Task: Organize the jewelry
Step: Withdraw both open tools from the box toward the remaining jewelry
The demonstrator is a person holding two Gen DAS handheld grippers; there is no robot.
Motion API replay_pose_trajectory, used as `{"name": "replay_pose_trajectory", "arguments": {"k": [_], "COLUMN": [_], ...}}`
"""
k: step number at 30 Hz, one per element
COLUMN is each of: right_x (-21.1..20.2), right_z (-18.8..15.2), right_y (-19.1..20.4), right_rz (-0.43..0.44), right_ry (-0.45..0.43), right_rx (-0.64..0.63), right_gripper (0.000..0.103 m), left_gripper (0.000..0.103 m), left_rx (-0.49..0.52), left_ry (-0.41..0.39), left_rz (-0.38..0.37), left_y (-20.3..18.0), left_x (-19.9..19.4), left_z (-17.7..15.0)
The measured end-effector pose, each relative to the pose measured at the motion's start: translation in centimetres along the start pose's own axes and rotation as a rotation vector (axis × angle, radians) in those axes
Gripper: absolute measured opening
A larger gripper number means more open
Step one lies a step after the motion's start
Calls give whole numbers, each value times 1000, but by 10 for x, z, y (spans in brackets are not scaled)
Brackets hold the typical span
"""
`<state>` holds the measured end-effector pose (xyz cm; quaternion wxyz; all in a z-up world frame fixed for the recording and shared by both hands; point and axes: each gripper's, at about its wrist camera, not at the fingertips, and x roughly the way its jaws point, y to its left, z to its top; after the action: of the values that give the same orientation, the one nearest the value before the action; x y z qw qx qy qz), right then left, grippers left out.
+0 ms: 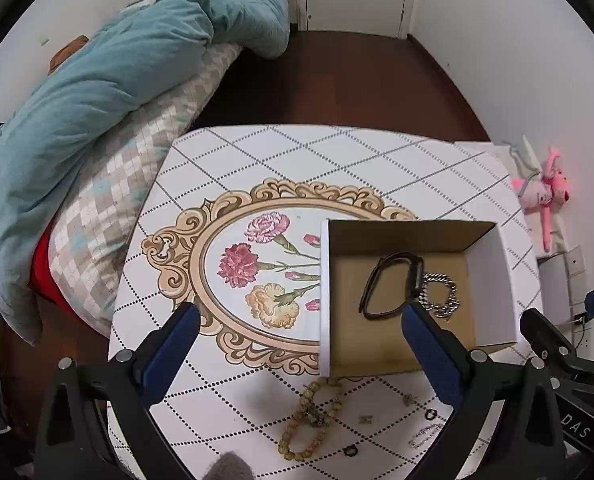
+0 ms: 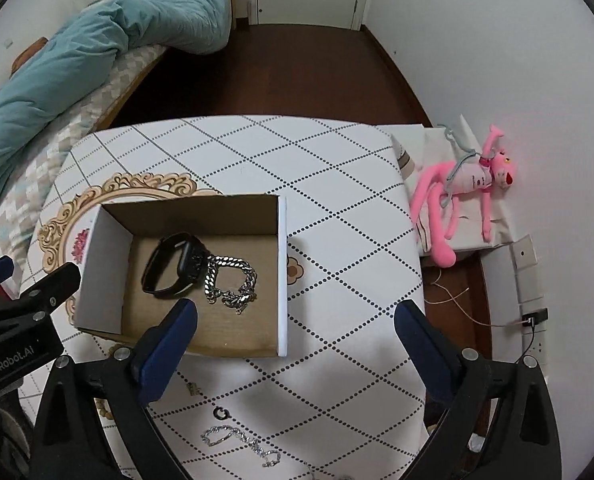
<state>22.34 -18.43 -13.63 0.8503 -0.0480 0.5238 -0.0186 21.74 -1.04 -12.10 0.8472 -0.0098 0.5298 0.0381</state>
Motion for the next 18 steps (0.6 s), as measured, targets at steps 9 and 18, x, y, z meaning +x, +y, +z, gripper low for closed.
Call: {"name": "replay_pose_trajectory", "arguments": {"k": [9,18], "right_x": [-57,-110], "right_z": [-12,-36], "right_y": [-4,-14], "right_rz": [-33,32], "right_ry": [-114,-178], "right_rx": [12,80], "right_gripper": [103,103], "left_gripper": [103,103], "left_rx": [-9,-27], "left_ry": [-88,-128], "left_rz": [-18,-67], "left_y": [3,16], "left_x": [-51,-91], "left_z": [-8,-29]}}
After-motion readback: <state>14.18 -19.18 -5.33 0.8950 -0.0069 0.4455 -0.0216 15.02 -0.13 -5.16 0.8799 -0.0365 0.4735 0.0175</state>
